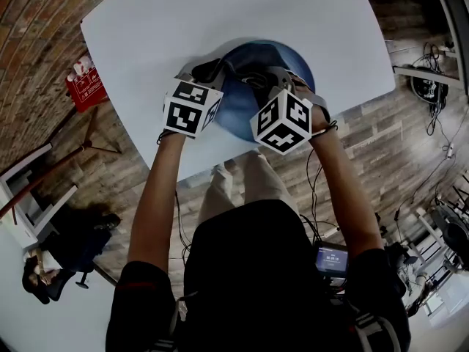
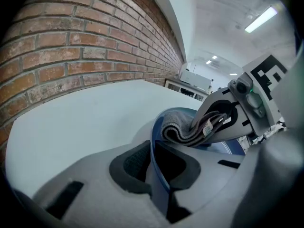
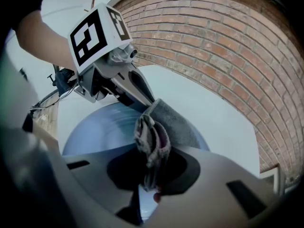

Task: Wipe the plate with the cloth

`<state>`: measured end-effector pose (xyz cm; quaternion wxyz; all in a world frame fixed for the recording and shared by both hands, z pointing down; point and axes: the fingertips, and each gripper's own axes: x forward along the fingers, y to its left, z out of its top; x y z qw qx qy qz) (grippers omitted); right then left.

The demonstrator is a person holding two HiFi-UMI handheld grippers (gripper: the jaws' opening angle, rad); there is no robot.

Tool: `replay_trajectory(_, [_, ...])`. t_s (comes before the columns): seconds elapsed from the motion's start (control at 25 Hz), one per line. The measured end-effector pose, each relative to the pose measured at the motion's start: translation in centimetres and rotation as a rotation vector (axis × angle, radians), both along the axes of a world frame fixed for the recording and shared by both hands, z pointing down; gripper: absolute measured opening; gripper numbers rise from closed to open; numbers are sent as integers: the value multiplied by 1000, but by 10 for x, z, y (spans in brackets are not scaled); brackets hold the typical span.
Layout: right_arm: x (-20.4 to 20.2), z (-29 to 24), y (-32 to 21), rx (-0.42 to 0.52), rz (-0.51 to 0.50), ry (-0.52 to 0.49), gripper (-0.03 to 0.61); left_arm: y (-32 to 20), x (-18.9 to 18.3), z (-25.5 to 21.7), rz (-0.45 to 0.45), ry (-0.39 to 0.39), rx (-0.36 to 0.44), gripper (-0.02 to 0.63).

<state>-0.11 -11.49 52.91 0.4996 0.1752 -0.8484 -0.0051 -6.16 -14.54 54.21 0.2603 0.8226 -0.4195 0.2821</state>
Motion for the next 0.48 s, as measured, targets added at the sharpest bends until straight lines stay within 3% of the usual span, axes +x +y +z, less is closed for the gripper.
replay_trajectory(0.48, [3, 1, 0, -2, 12, 9, 51, 0, -3, 0, -9, -4, 1, 43])
